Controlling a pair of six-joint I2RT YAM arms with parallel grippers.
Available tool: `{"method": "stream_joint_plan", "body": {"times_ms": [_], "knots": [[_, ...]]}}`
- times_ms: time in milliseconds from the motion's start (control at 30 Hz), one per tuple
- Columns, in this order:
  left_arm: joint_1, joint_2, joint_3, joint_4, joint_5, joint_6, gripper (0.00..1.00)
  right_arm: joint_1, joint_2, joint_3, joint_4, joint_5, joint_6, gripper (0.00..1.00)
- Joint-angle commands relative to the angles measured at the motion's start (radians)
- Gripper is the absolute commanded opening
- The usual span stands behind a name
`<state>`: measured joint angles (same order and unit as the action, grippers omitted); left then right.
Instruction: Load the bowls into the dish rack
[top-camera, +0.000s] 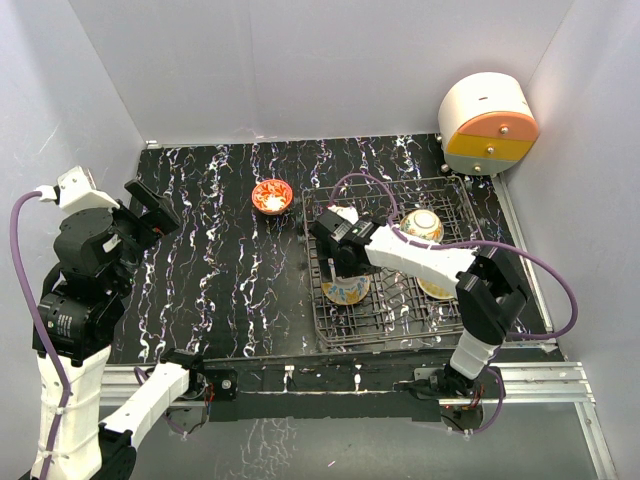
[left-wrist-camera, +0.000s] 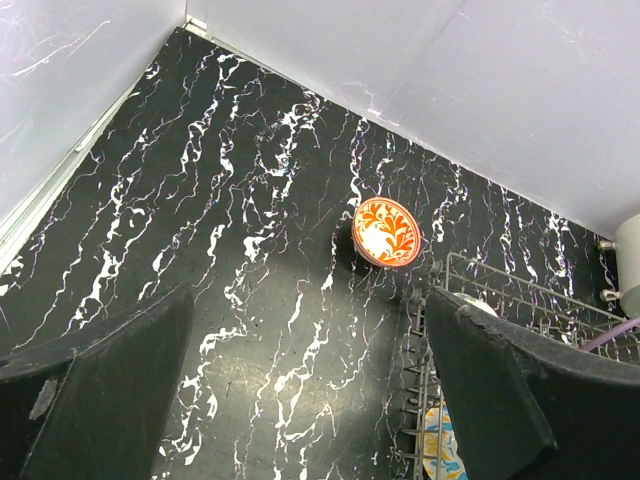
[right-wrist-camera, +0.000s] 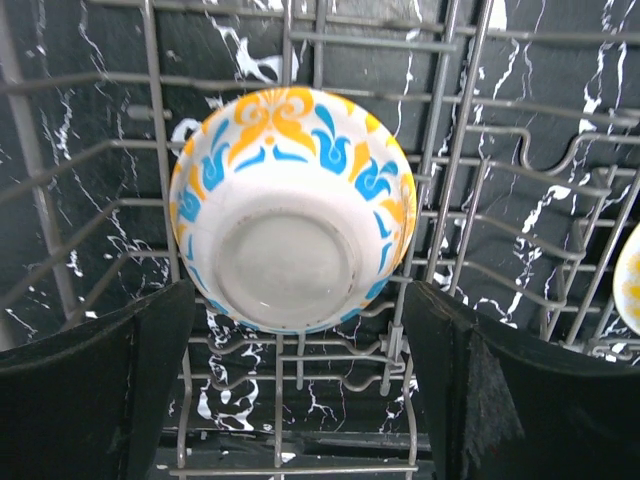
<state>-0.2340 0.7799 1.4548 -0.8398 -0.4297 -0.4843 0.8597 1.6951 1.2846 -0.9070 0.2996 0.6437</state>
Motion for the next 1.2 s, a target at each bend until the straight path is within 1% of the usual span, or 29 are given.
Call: {"method": "stream_joint_plan", "body": {"times_ms": [0,200,367,600,667,800,867,967,1000,1100,1167], "knots": [[-0.002,-0.005,0.024,-0.001,-0.012,-0.002,0.97,-0.019,0.007,0.068,0.057,0.006,-0.040,0.85],[-0.002,0.001,0.020,0.005,-0.014,-0.002,0.97,-0.039,0.007,0.037,0.092,-0.032,-0.046,0.83],[-0.002,0.002,0.013,0.007,-0.012,-0.006,0.97,-0.049,-0.001,0.008,0.112,-0.060,-0.047,0.77],[-0.002,0.001,0.009,0.008,-0.011,-0.007,0.97,-0.054,0.001,-0.021,0.113,-0.069,-0.036,0.77],[-0.002,0.000,0.009,0.006,-0.012,-0.007,0.97,-0.054,0.001,-0.028,0.114,-0.070,-0.032,0.75],[-0.002,-0.005,0.007,-0.001,-0.014,-0.008,0.97,-0.054,0.001,-0.033,0.114,-0.062,-0.029,0.67],[-0.002,-0.008,0.008,-0.003,-0.014,-0.008,0.97,-0.055,0.002,-0.031,0.117,-0.060,-0.030,0.55],[-0.002,-0.008,0.013,-0.007,-0.015,-0.005,0.97,-0.054,-0.001,-0.025,0.112,-0.055,-0.029,0.35],[-0.002,-0.008,0.014,-0.007,-0.017,-0.004,0.97,-0.054,-0.005,-0.021,0.109,-0.055,-0.029,0.30],[-0.003,-0.013,0.015,-0.010,-0.021,-0.004,0.97,-0.054,-0.023,-0.005,0.097,-0.042,-0.029,0.25],[-0.003,-0.015,0.013,-0.009,-0.021,-0.002,0.97,-0.054,-0.039,0.012,0.093,-0.031,-0.029,0.24]]}}
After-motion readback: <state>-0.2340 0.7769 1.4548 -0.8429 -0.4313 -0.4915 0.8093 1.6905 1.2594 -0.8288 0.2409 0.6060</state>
